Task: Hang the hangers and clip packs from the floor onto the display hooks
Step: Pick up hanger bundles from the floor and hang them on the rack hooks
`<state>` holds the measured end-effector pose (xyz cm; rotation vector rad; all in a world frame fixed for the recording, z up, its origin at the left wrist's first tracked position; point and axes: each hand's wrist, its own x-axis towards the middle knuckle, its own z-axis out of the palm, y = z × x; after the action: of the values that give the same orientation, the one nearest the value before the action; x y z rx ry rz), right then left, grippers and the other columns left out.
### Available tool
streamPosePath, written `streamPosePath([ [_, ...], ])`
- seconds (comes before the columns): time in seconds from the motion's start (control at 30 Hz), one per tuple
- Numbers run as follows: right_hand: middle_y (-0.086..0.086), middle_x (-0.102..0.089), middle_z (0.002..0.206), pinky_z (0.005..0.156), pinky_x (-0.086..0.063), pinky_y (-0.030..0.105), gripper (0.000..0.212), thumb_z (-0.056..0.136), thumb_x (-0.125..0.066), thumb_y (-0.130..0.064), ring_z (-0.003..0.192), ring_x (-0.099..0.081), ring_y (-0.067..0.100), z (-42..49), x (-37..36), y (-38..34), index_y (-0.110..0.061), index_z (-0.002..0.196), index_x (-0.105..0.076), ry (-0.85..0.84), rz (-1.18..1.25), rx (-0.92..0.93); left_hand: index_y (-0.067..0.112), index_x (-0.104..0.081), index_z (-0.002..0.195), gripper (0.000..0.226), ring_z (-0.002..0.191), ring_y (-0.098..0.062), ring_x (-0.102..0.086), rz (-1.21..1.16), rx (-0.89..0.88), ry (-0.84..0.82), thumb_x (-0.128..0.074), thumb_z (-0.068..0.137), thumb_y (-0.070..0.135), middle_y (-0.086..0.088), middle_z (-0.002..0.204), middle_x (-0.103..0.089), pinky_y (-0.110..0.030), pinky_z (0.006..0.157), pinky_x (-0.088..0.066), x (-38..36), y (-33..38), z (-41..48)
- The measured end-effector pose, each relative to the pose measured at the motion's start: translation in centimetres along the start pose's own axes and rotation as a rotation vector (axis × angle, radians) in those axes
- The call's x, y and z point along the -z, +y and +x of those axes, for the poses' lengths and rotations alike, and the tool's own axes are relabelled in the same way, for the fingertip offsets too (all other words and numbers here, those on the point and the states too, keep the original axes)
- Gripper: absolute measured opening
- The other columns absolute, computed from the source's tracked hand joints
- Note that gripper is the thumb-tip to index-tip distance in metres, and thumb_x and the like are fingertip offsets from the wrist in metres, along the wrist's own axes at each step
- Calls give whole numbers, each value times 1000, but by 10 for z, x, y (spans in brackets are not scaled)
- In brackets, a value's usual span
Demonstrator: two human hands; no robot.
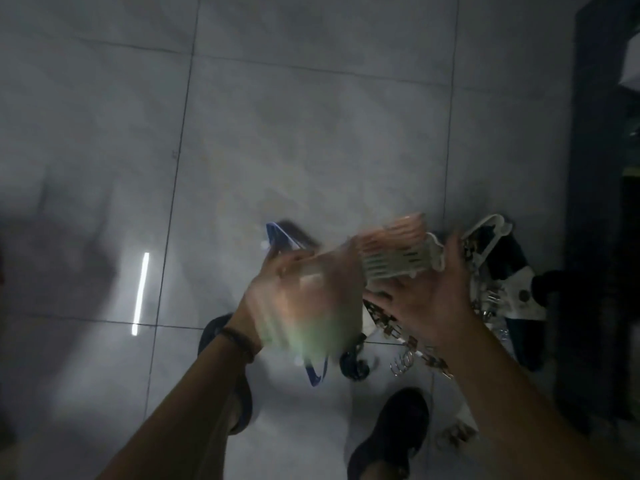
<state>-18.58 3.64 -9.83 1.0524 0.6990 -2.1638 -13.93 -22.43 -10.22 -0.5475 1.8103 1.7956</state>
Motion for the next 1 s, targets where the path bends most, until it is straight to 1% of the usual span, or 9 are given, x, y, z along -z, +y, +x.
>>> streamPosePath([
  [0.07, 35, -58, 141, 108, -34, 80, 108, 76, -49, -92, 126, -57, 59, 8, -4, 0, -9, 145, -56, 54, 39, -14, 20, -74, 117, 22, 112, -27, -70, -249, 20, -112, -58, 103, 14, -8, 126, -70, -43, 88, -63, 2, -11, -6],
  [0.17, 28, -63, 136, 109, -36, 76, 81, 72, -78, -66, 115, -67, 50, 27, -3, 8, -4, 123, -69, 159, 28, -4, 9, -65, 127, 29, 89, -29, -74, -613, 308, -76, -63, 101, 22, -19, 117, -67, -38, 73, -63, -4, -43, -5],
  [0.23, 25, -67, 131, 110, -43, 66, 52, 73, -81, -47, 104, -72, 39, 47, 4, 19, -7, 106, -76, 277, -159, -3, 24, -52, 142, 46, 92, -31, -75, -610, 330, 35, -67, 99, 24, -18, 120, -69, -39, 72, -63, -12, -68, 1],
  [0.37, 20, -73, 126, 96, -58, 58, 47, 91, -70, -48, 112, -71, 39, 92, 33, 43, -12, 121, -73, 530, -315, 72, 47, -17, 160, 92, 113, -33, -73, -463, 289, 262, -68, 97, 3, -14, 131, -70, -50, 94, -61, -21, -120, 19],
  [0.57, 14, -71, 112, 97, -55, 49, 42, 102, -48, -62, 107, -68, 35, 154, 74, 65, -26, 93, -70, 636, -790, 129, 26, -46, 147, 44, 114, -26, -60, -55, 397, 370, -56, 104, 34, -2, 143, -41, -47, 104, -54, -29, -174, 66],
  [0.7, 18, -70, 112, 81, -45, 34, 41, 108, -47, -47, 104, -66, 38, 165, 88, 63, -11, 109, -66, 607, -1371, 358, 29, -39, 132, 45, 113, -31, -60, 15, 482, 343, -61, 97, 45, -7, 136, -47, -52, 94, -59, -26, -196, 79],
  [0.8, 2, -67, 97, 80, -60, 49, 30, 104, -54, -53, 92, -69, 34, 166, 97, 68, -23, 104, -54, 514, -1261, 318, 22, -35, 133, 63, 106, -30, -69, -295, 552, 324, -75, 91, 44, -12, 123, -64, -41, 78, -62, -10, -198, 93],
  [0.87, 1, -66, 94, 69, -58, 41, 26, 98, -66, -45, 82, -68, 27, 165, 107, 71, -25, 105, -52, 451, -1308, 314, 21, -36, 139, 84, 104, -35, -73, -392, 628, 276, -82, 77, 56, -15, 123, -69, -50, 81, -64, 3, -198, 108],
  [1.0, 11, -67, 108, 78, -61, 47, 24, 98, -54, -25, 91, -69, 33, 178, 113, 74, -22, 121, -57, 535, -1178, 194, 13, -59, 110, 27, 78, -29, -72, -542, 636, 128, -56, 99, 38, -13, 96, -73, -40, 66, -62, 13, -185, 118],
])
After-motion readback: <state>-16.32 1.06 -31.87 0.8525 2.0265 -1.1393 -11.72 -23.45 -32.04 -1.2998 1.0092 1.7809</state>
